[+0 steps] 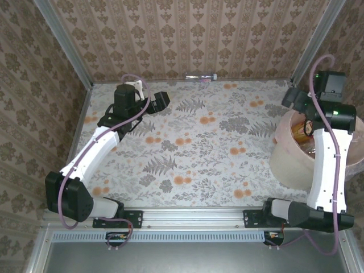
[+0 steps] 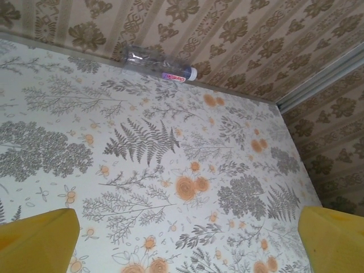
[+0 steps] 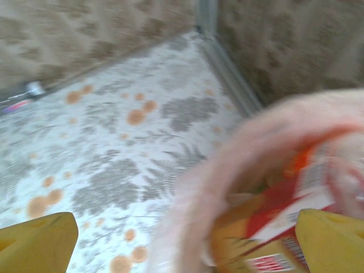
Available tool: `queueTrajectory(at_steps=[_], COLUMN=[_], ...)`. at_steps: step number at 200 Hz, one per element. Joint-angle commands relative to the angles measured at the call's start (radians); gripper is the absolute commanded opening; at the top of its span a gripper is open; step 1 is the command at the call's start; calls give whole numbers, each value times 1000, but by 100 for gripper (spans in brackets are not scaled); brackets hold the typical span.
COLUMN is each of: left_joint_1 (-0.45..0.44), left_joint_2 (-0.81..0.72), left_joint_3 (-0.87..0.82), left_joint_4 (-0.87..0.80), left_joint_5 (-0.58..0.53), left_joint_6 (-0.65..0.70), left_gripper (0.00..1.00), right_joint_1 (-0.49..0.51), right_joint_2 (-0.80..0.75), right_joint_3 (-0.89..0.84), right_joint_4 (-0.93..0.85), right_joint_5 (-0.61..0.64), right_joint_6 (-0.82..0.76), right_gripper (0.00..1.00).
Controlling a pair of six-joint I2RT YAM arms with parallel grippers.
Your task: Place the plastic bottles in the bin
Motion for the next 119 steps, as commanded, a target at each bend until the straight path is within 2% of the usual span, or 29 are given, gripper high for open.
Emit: queueTrajectory(at_steps=[1, 46, 72, 91, 119], left_joint_1=[14, 45, 57, 61, 66], left_joint_2=[-22, -27, 78, 185, 316], left_joint_3=[-27, -69, -1, 80, 146], left_joint_4=[-34, 14, 23, 26, 146], left_joint_5=[-52, -83, -145, -185, -213], left_joint_6=[-28, -58, -80, -81, -98], left_gripper=[100, 100, 100, 100, 100], right_joint_1=[122, 365, 478, 519, 525], right_joint_2=[-6, 87, 221, 332, 498], right_joint_3=[22, -67, -72, -46, 22], right_joint_4=[47, 401, 608, 728, 840], right_joint_5=[-21, -134, -164, -139, -105], right_joint_6=[33, 31, 13, 47, 136], right_gripper=[100, 100, 100, 100, 100])
